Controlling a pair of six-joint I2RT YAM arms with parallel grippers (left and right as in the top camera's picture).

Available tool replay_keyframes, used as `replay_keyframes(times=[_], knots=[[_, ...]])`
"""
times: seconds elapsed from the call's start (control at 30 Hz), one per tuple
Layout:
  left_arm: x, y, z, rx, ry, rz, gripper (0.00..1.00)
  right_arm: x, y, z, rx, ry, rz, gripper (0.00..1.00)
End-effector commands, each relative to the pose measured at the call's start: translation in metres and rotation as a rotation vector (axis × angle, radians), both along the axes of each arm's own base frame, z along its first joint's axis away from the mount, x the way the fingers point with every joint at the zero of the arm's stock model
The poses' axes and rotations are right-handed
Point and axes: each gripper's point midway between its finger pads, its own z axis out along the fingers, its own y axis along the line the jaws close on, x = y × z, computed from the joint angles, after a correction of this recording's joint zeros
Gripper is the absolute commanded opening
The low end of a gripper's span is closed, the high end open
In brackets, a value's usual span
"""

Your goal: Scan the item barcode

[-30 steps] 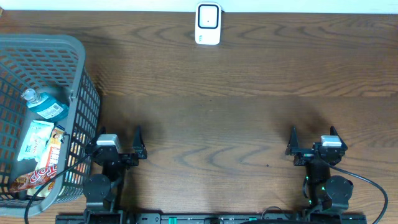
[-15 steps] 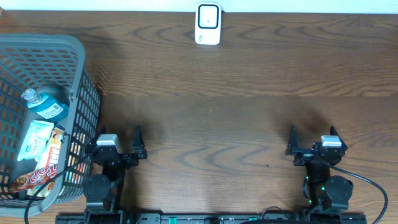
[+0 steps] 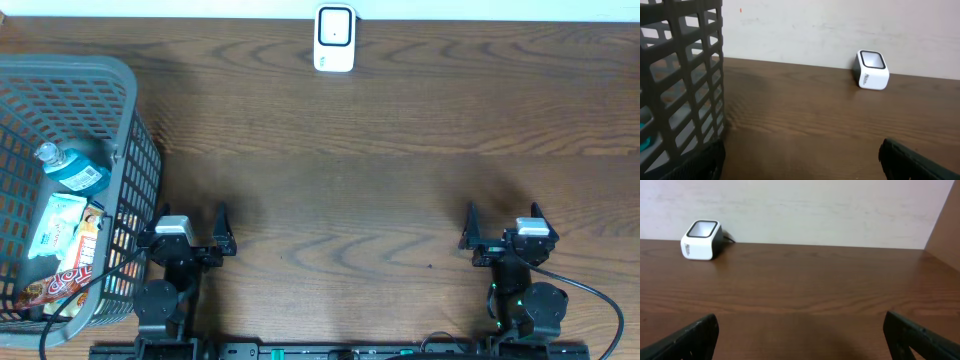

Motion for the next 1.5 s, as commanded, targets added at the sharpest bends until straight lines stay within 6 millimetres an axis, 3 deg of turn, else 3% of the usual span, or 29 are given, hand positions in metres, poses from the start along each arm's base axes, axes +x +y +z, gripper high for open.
replay_keyframes(times=[0.0, 0.33, 0.6, 1.0, 1.2, 1.33, 1.47], knots=[[-0.001, 0.001, -0.016, 0.011, 0.05, 0.002, 0.98, 0.0, -0.004, -0.002, -0.005, 0.005, -0.018, 0.99], [0.0, -0.005, -0.01, -0.064, 0.031, -0.024, 0.98, 0.0, -0.004, -0.002, -0.005, 0.006, -0.018, 0.99], [-0.007, -0.042, 0.004, -0.132, 0.009, -0.239, 0.98, 0.0, -0.004, -0.002, -0.005, 0.005, -0.018, 0.99], [-0.019, -0.053, 0.065, -0.233, -0.074, -0.308, 0.98, 0.0, -0.004, -0.002, -0.005, 0.006, -0.018, 0.99], [-0.023, -0.055, 0.124, -0.266, -0.124, -0.324, 0.98, 0.0, -0.004, -0.002, -0.005, 0.006, -0.018, 0.99], [-0.018, -0.057, 0.156, -0.276, -0.107, -0.336, 0.98, 0.0, -0.003, -0.002, -0.005, 0.006, -0.017, 0.99], [-0.004, -0.057, 0.171, -0.298, 0.018, -0.318, 0.98, 0.0, -0.004, -0.002, -0.005, 0.006, -0.018, 0.99]])
